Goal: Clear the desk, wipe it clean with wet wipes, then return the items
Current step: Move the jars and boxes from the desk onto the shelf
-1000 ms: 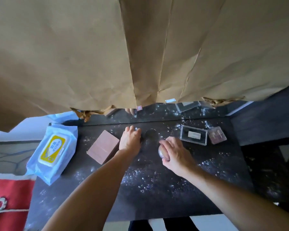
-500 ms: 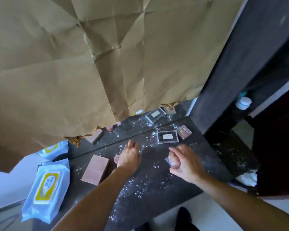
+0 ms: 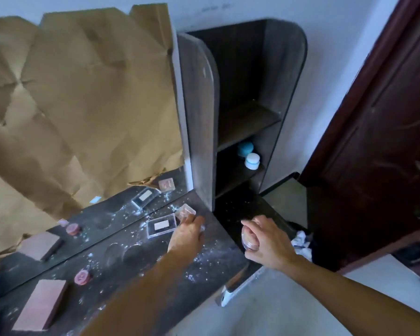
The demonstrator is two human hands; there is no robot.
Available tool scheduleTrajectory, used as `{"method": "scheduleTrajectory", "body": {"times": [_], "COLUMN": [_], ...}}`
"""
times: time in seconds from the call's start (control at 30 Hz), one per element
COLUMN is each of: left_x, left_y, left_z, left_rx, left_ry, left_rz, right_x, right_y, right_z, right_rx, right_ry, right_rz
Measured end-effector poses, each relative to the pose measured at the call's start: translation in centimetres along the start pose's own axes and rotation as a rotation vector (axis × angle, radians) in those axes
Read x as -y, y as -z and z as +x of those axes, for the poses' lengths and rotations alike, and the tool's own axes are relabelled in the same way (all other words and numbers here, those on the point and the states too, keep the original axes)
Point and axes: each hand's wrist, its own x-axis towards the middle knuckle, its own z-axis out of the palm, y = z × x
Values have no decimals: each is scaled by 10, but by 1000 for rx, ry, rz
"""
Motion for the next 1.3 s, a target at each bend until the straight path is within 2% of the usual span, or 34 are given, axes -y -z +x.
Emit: {"method": "scheduleTrajectory", "body": {"times": [0.17,0.3,0.43,0.6,0.77,0.97,1.3], "left_x": [-54,-73,-68,-55,-45,-36,-70], "left_y": [-37,-53,-61,-63,-67,-72,-82], "left_z": [22,31,51,94,115,112,110], "left_rx": [-12,23,19,-32,-53,-55,-150], "left_ry": [25,54,91,137,197,281,508], "left_rz": [-43,-64,-53,-84,-125,-108,-103], "right_x": [-68,-91,-93,-90,-76,-71,-92], "right_y": [19,29,33,28,16,-8,-19], "right_z": [13,43,94,166,226,265,310], "right_rx": [-8,8,-26,-18,13,98,83], "right_ry": [6,12,4,123,128,153,310], "right_rz": [-13,0,81,91,95,44,119]}}
